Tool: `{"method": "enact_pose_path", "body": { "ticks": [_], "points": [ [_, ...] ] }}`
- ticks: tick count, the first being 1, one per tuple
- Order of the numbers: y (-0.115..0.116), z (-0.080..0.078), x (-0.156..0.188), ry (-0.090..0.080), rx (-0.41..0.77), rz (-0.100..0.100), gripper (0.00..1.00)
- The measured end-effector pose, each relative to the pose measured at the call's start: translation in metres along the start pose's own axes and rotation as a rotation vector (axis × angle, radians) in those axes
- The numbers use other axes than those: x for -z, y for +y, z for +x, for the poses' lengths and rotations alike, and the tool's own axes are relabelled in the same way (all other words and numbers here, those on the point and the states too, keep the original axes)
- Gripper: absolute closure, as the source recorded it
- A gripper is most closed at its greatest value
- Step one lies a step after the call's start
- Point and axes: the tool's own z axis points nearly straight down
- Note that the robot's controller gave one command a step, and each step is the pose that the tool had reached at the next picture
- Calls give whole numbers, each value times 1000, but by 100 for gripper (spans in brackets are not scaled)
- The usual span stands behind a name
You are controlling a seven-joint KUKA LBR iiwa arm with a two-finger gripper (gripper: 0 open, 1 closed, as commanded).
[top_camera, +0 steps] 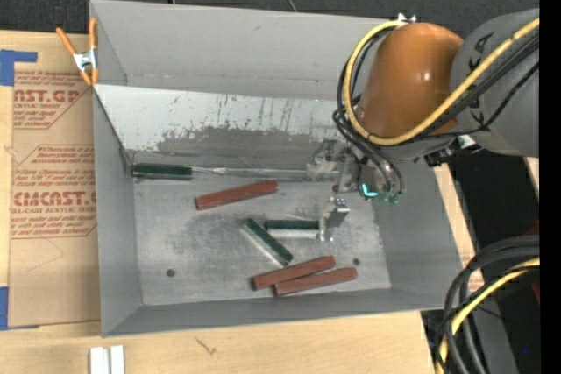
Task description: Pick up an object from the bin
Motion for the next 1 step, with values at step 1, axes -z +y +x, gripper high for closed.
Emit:
{"method": "enact_pose_path", "body": {
  "ticks": [1],
  "points": [
    [0,-2,3,-7,0,0,0]
  ]
}}
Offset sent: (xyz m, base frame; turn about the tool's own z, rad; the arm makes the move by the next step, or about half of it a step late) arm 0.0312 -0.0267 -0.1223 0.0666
